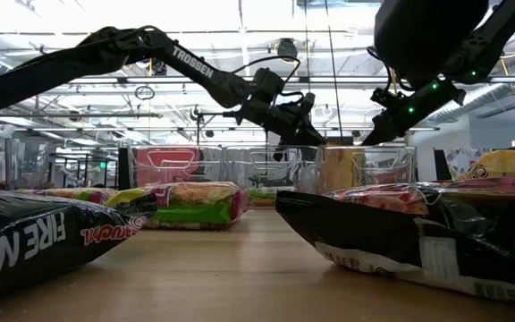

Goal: Sort Maruchan noodles
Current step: Put the yellow noodle pack into the right transparent bin, then adjust the green noodle pack in the center transparent bin

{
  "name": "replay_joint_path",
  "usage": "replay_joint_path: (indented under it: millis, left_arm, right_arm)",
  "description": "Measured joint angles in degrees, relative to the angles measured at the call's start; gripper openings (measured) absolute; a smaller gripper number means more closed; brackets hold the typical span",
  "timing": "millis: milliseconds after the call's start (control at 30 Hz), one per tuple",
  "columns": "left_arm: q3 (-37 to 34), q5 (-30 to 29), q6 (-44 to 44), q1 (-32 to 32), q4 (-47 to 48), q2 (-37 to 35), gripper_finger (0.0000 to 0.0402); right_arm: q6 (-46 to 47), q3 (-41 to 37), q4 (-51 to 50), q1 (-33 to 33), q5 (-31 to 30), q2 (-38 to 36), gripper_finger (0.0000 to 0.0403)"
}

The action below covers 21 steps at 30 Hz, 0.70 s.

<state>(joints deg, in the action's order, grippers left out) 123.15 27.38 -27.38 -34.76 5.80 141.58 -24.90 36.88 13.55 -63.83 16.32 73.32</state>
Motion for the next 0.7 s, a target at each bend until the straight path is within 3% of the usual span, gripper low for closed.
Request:
replay_joint_path:
  millis: [267, 467, 700]
  left_arm:
    - [0.00, -1.29, -0.36, -0.04, -0.04, 0.00, 0.0066]
    - [0.00, -6.04, 1.86, -0.11, -0.44, 0.02, 0.0067]
    - [-0.04, -3.26, -1.13, -0.38, -9.48, 0.11, 0.0067]
  right_arm:
    - [-0.61, 0.00, 0.17, 0.00, -0.03, -0.01, 0.0061]
    - [-2.79, 0.00, 5.42, 0.00, -4.51, -0.40, 0.0084]
    - [-2.80, 0.00, 7.38, -0.02, -4.37, -4.57, 0.0089]
